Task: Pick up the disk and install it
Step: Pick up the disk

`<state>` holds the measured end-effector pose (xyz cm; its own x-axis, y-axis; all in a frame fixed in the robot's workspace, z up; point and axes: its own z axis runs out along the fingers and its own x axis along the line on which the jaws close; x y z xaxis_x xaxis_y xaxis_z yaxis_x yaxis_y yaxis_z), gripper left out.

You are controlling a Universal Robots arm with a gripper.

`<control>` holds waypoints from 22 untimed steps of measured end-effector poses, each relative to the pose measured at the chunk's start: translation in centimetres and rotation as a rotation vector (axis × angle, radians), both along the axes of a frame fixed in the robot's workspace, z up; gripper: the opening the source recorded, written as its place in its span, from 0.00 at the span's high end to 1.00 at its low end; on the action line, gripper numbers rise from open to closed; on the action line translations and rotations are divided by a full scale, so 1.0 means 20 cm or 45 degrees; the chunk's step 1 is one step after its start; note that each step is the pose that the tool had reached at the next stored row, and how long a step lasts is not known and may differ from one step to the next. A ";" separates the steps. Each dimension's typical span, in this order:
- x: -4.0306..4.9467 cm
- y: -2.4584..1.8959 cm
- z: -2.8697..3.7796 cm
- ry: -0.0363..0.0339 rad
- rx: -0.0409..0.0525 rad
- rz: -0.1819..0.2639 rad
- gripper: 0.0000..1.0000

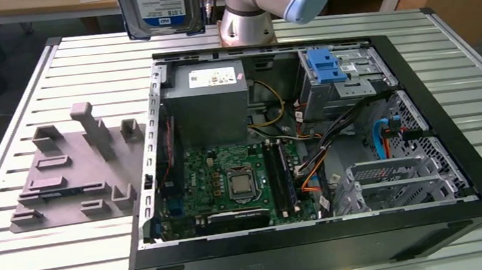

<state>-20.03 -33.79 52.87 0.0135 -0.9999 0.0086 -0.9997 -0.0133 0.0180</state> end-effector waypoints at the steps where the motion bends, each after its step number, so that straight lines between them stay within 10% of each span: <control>1: 0.000 0.000 0.000 0.0000 0.000 0.000 0.64; 22: 0.035 -0.005 0.000 0.0000 0.000 0.000 0.64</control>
<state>-19.32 -33.90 52.87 0.0135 -0.9999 0.0086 -0.9998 -0.0133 0.0179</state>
